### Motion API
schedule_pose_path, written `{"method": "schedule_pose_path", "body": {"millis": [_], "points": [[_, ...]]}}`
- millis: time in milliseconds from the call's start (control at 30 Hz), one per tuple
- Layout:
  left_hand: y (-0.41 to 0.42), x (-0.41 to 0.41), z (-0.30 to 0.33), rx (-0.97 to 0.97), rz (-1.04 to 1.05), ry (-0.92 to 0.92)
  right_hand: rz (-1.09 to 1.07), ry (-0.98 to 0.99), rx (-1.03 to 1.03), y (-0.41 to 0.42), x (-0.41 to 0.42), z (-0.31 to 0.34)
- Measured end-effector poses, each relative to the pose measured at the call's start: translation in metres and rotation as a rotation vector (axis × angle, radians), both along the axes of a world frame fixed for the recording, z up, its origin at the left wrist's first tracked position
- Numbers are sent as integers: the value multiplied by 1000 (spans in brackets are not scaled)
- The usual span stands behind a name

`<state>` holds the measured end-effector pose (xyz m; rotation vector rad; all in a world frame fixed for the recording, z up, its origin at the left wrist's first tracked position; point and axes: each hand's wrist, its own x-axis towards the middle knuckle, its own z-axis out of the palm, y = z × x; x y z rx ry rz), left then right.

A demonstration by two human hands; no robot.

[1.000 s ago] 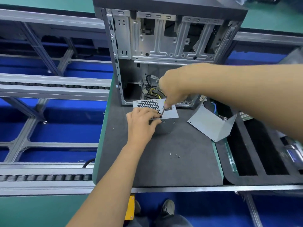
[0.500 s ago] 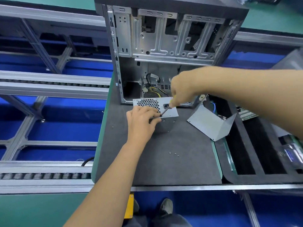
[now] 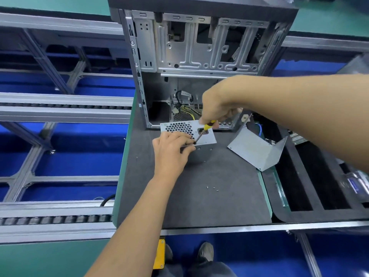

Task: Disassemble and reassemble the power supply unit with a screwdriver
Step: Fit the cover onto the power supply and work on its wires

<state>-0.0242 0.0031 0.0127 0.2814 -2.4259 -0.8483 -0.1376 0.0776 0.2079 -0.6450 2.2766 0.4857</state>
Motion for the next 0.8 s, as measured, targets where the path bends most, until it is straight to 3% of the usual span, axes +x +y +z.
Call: {"method": "schedule_pose_path", "body": {"millis": [67,200,267,333,367,500,567,667,733,800], "points": [[-1,0,0,4,9,2,332,190,45,9,7,1],[-1,-2,-1,7,13,8,1003,496,-64,16,32,1],[-1,-2,-1,-2,12,16,1180,557,-22,10,34,1],[-1,-3,-2,-7,12,17,1156,526,11,4,33,-2],[-1,-3,-2,-5,14,15,1046,502,21,-2,33,-3],[-1,-3,-2,-12,2,30,378,224,70,-18,17,-3],[-1,-2,-2,-20,2,32,165,69,76,-13,10,0],[-1,-1,-3,-26,11,39,455,248,110,3,21,4],[-1,-2,-2,-18,7,34,695,408,51,11,38,4],[-1,-2,-3,-14,8,33,798,481,-20,11,52,6]]}}
